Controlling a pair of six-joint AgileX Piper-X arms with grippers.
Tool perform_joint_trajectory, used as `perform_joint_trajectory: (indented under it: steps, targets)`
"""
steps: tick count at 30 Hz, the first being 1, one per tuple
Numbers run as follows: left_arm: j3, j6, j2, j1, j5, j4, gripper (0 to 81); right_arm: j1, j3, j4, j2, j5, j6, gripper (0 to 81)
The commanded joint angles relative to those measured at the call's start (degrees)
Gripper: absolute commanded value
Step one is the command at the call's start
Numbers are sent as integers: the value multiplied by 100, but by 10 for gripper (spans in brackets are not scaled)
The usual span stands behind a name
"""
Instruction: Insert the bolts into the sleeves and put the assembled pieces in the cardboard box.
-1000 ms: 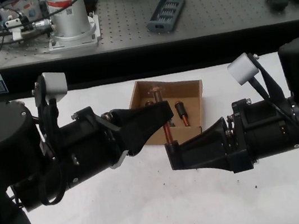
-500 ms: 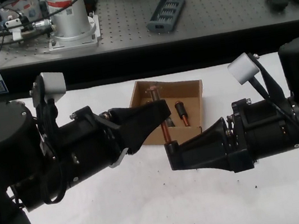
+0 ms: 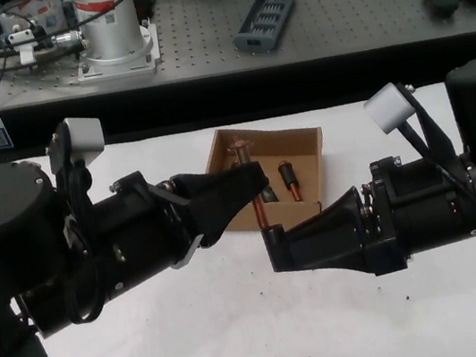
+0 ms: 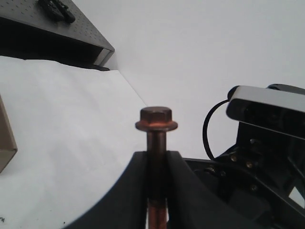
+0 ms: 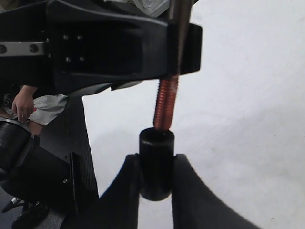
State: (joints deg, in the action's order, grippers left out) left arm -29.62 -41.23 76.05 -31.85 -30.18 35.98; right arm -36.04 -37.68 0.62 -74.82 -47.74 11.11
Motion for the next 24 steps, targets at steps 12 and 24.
perform_joint_trajectory:
  steps: [12, 24]
  targets:
    - [-24, 0, -3, 9, -335, 4, 6, -14, -27, 150, 117, -85, 5, 24]
    - [-24, 0, -3, 9, -574, 15, 6, -14, -27, 150, 117, -85, 5, 24]
